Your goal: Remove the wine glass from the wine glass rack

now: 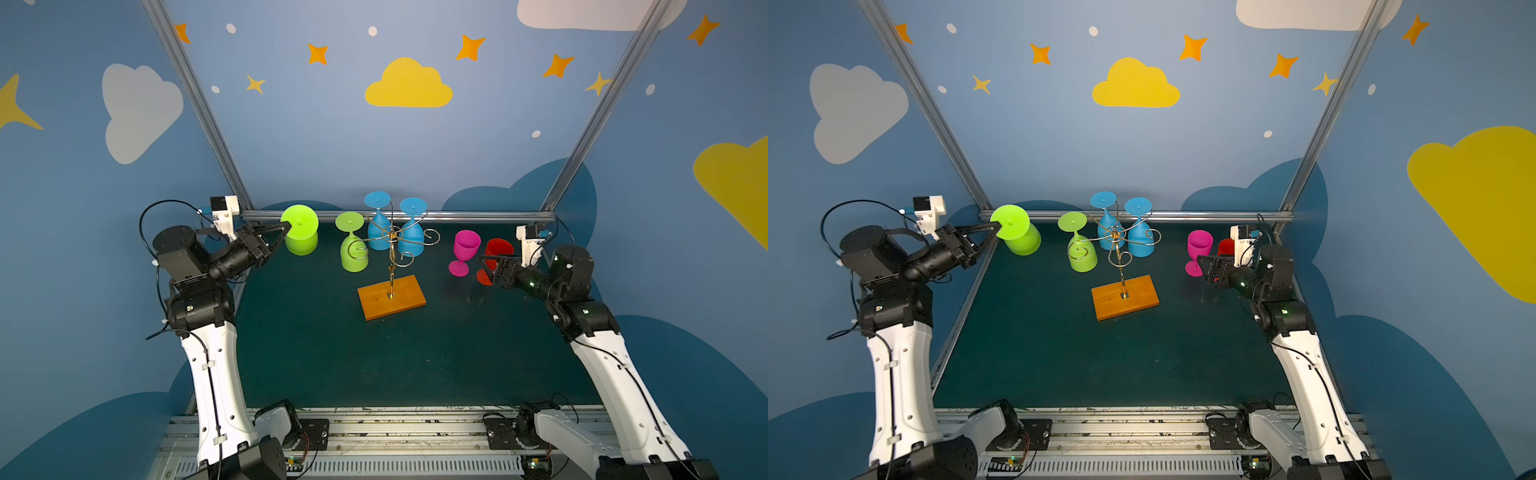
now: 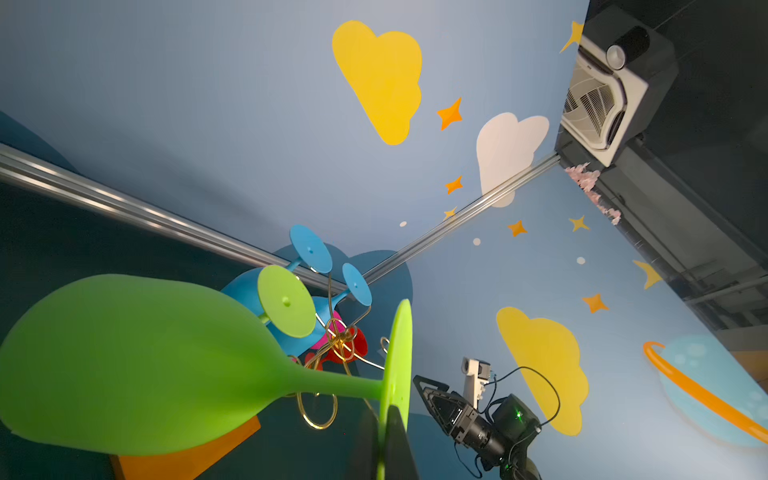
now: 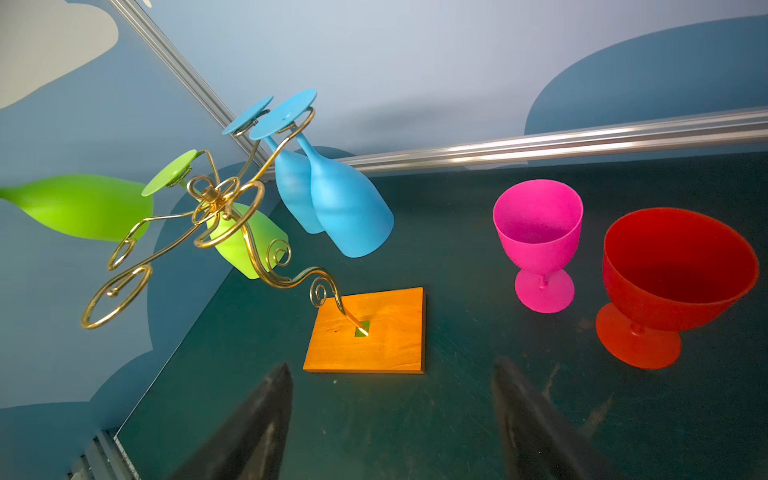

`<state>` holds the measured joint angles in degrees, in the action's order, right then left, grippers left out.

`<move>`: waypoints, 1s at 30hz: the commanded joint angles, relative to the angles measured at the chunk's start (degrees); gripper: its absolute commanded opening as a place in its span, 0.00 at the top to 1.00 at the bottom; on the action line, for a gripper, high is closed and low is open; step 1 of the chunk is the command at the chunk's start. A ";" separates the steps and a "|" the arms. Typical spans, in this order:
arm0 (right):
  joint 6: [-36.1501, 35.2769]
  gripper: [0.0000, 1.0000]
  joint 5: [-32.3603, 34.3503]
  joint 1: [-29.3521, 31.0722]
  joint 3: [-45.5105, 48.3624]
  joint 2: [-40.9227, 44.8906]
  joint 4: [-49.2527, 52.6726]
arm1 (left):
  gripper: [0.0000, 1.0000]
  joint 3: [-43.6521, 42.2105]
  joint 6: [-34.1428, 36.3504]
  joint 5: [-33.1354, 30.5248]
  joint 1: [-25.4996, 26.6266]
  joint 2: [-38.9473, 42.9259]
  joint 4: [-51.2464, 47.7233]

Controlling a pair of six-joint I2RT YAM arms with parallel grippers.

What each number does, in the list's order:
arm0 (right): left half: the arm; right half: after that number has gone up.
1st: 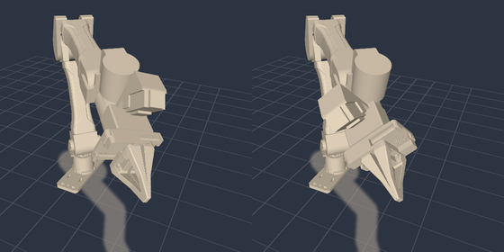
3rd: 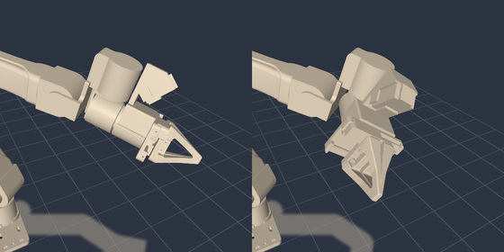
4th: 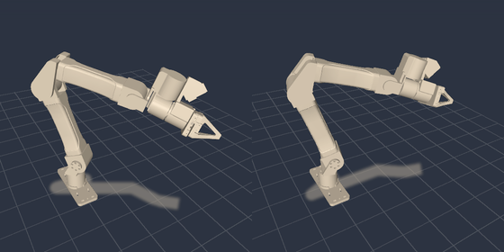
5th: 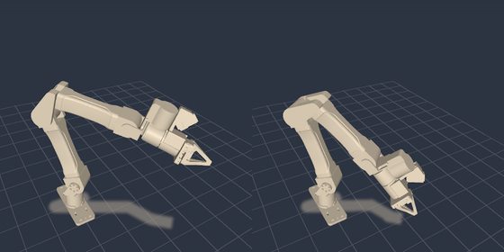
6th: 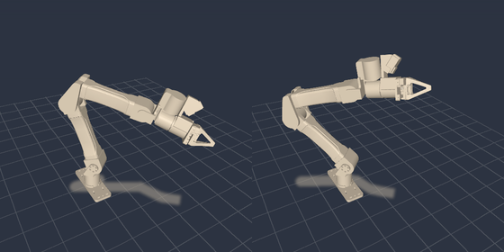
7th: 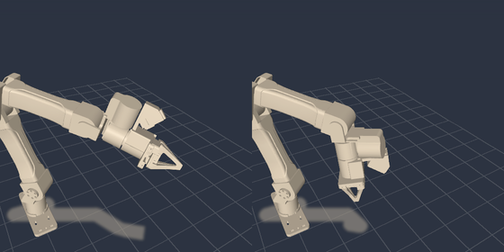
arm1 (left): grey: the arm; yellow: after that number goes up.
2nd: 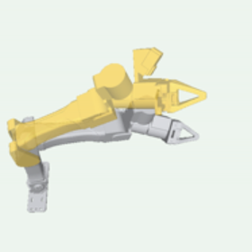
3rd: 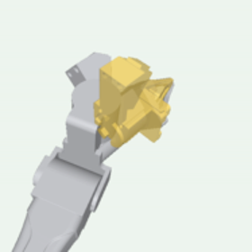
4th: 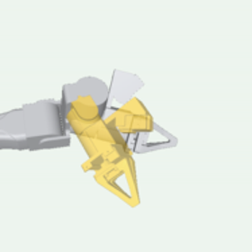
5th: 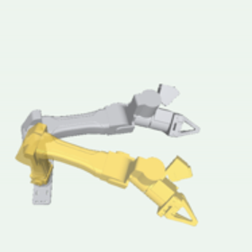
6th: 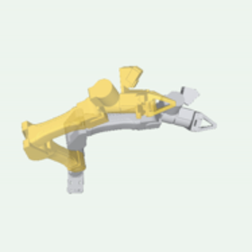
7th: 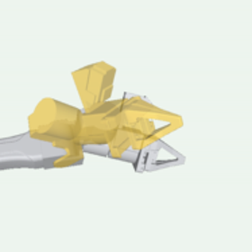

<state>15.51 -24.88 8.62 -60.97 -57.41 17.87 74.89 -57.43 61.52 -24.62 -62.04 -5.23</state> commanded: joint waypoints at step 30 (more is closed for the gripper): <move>-18.75 0.19 -11.79 9.32 -13.03 -5.34 -19.02 | 0.97 32.56 -25.09 6.65 30.53 -28.86 29.55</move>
<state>3.90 -35.70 15.09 -70.96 -61.28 2.35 105.34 -82.04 66.54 3.53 -90.91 21.96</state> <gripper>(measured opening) 0.810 0.048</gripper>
